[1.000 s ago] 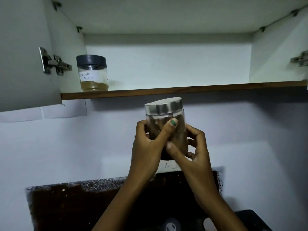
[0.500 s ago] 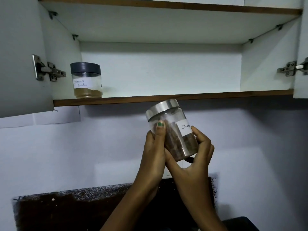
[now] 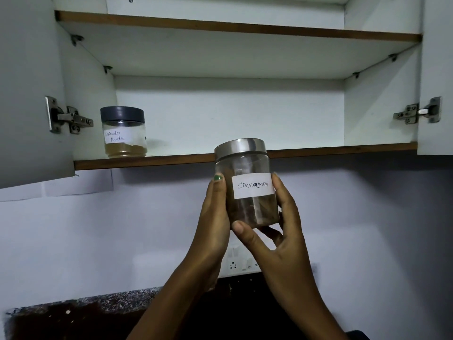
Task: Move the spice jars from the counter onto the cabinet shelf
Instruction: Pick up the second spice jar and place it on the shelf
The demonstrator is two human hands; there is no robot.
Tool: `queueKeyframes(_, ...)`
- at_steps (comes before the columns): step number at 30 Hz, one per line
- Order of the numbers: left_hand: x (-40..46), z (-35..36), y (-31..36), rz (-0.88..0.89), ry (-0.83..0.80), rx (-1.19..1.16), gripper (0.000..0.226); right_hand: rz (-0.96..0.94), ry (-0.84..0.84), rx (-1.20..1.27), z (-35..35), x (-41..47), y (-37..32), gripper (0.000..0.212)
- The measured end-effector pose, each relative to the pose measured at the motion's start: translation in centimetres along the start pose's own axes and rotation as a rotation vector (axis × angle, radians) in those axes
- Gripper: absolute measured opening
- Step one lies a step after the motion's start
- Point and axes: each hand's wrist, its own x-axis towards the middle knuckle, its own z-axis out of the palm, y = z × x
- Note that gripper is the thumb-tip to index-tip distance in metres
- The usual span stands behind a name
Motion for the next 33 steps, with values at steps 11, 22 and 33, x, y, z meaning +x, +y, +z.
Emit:
queueKeyframes(11, 0.1, -0.8, 1.0, 0.064, -0.026, 0.043, 0.051, -0.090, 0.077, -0.023, 1.4, 0.7, -0.2, 0.082)
queueKeyframes(22, 3.1, -4.2, 2.8, 0.345, 0.088, 0.418, 0.074, -0.185, 0.064, 0.005, 6.2, 7.1, 0.3, 0.082)
queueKeyframes(33, 11.5, -11.6, 4.4, 0.351, 0.161, 0.747, 0.072, -0.270, 0.067, -0.285, 14.5, 14.6, 3.3, 0.089)
